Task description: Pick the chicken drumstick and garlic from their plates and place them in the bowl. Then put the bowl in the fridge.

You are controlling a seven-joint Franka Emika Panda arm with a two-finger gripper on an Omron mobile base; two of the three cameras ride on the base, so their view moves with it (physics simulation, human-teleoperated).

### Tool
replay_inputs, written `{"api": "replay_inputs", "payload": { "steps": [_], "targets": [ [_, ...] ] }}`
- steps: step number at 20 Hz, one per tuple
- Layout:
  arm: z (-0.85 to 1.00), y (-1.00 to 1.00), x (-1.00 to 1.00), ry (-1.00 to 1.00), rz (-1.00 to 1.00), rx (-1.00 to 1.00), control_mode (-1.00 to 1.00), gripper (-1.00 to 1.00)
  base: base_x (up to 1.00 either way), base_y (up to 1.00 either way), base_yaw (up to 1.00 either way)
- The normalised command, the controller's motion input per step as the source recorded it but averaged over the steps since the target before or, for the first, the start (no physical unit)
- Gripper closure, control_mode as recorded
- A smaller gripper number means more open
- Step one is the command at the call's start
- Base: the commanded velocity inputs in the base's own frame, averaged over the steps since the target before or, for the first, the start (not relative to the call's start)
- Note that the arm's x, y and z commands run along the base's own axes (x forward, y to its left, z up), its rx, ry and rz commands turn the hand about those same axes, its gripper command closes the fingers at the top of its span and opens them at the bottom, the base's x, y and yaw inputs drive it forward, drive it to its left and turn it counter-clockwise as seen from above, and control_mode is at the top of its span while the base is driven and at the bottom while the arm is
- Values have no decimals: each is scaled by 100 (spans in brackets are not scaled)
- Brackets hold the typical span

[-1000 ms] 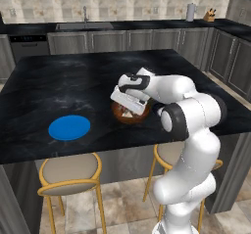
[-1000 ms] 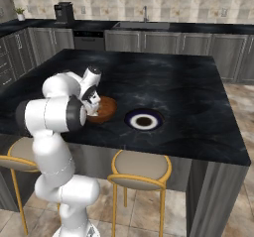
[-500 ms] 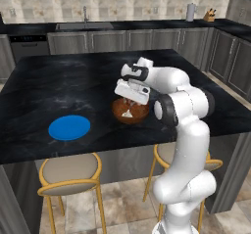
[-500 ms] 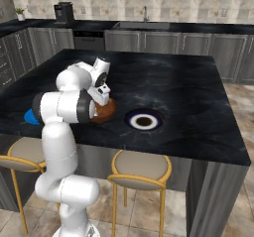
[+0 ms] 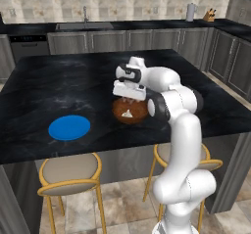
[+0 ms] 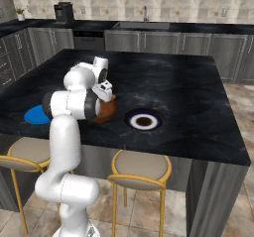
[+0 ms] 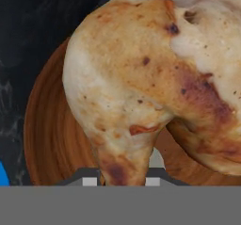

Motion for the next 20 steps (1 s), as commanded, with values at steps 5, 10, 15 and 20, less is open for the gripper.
{"api": "replay_inputs", "payload": {
  "steps": [5, 10, 15, 20],
  "targets": [
    [-23, 0, 22, 0, 3, -8, -100, 100, 0, 0, 0],
    [-20, -1, 20, 0, 1, 0, -100, 100, 0, 0, 0],
    [-22, -1, 1, 0, 0, 0, -100, 100, 0, 0, 0],
    [-13, 0, -7, -1, 0, 0, -100, 100, 0, 0, 0]
  ]
}}
